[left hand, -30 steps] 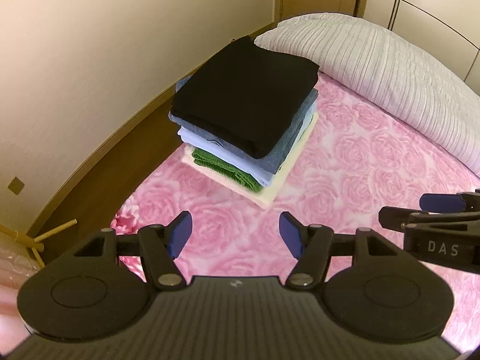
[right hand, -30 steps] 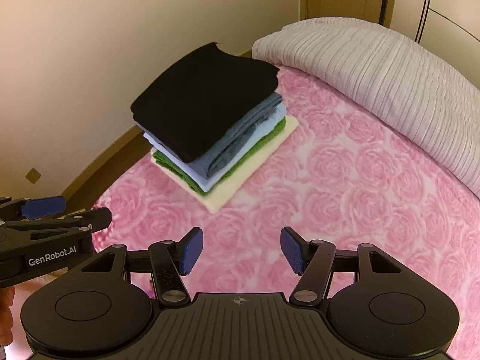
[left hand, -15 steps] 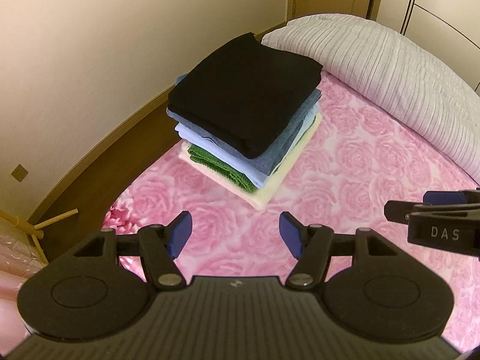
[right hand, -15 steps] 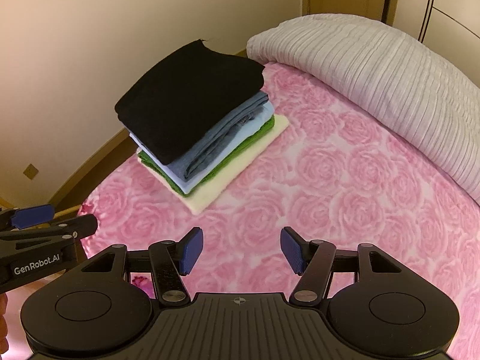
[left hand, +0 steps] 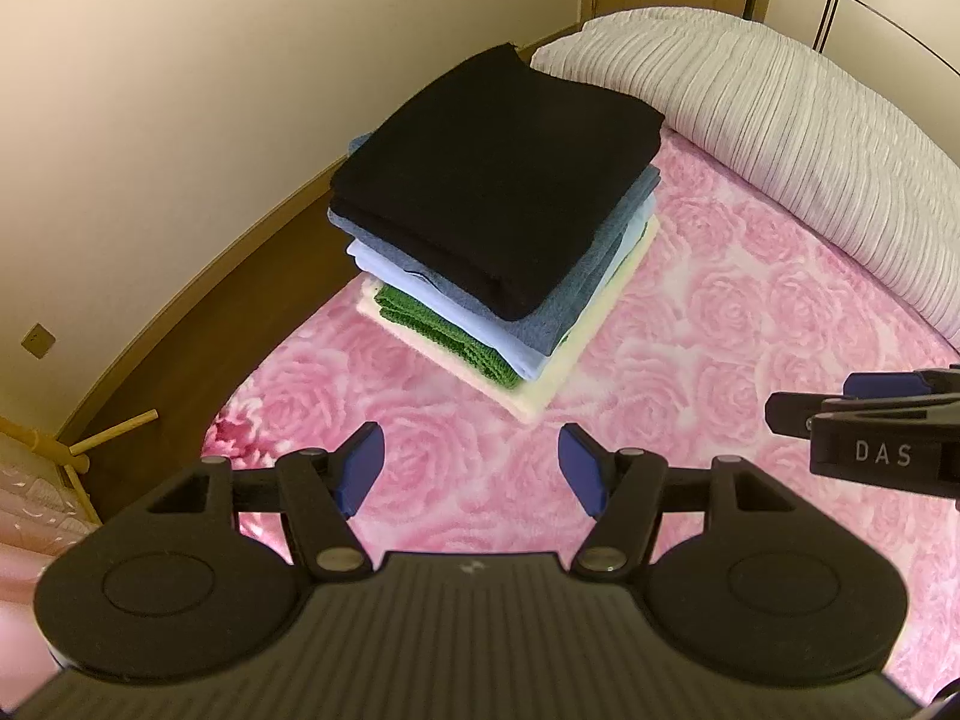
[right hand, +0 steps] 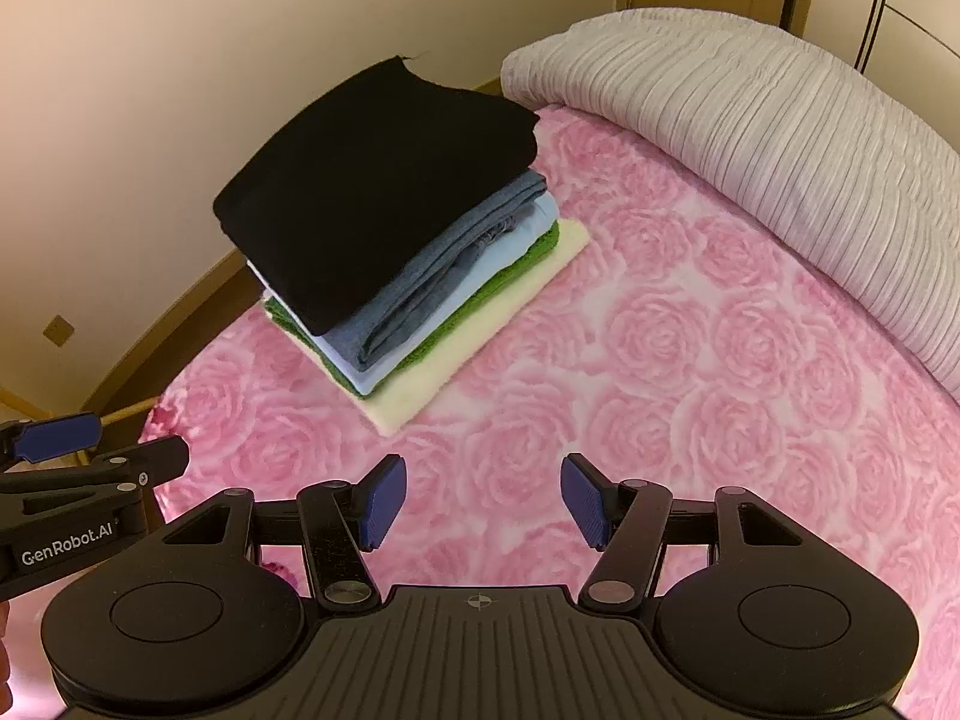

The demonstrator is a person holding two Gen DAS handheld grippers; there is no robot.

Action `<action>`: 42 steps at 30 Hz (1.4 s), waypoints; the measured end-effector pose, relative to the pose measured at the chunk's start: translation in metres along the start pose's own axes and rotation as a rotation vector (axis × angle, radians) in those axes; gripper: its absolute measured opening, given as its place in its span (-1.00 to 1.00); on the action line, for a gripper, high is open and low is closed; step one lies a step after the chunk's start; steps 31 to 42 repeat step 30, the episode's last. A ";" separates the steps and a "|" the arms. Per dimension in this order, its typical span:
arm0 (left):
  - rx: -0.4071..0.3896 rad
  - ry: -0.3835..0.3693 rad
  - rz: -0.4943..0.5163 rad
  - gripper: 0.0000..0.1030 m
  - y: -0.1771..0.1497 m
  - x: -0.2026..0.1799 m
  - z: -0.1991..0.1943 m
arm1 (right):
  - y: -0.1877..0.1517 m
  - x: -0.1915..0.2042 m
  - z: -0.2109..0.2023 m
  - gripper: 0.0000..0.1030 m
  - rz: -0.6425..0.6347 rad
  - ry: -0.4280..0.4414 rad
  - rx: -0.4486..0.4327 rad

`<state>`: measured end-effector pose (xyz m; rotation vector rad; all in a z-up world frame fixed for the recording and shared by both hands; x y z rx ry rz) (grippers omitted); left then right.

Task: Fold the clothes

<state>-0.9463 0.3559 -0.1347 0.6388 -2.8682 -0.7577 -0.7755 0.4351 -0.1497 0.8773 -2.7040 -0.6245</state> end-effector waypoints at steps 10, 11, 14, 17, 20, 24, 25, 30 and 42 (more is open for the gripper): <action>0.021 -0.007 0.021 0.18 0.019 -0.008 0.027 | 0.013 -0.013 0.021 0.19 0.020 -0.005 0.030; 0.022 -0.006 0.023 0.18 0.021 -0.009 0.029 | 0.015 -0.014 0.023 0.19 0.023 -0.006 0.033; 0.026 -0.003 0.025 0.18 0.026 -0.010 0.035 | 0.018 -0.017 0.028 0.19 0.030 -0.008 0.039; 0.029 -0.001 0.025 0.18 0.029 -0.010 0.040 | 0.020 -0.019 0.032 0.19 0.034 -0.008 0.044; 0.032 0.000 0.022 0.18 0.031 -0.010 0.043 | 0.023 -0.021 0.036 0.19 0.038 -0.008 0.050; 0.022 0.004 0.023 0.18 0.031 -0.009 0.045 | 0.025 -0.021 0.040 0.19 0.041 -0.008 0.055; 0.018 0.004 0.025 0.18 0.031 -0.008 0.045 | 0.025 -0.021 0.041 0.19 0.040 -0.007 0.056; 0.012 0.005 0.018 0.18 0.031 -0.005 0.040 | 0.023 -0.017 0.037 0.19 0.039 -0.005 0.046; 0.012 0.005 0.018 0.18 0.031 -0.005 0.040 | 0.023 -0.017 0.037 0.19 0.039 -0.005 0.046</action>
Point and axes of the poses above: each gripper's, at about its wrist camera, not at the fingertips, and z roughly the way its jaws point, x to its left, y to its top, the point moved 2 cm from there along z, roughly the way its jaws point, and after that the axes turned 7 degrees about -z, right-handed, at the moved point
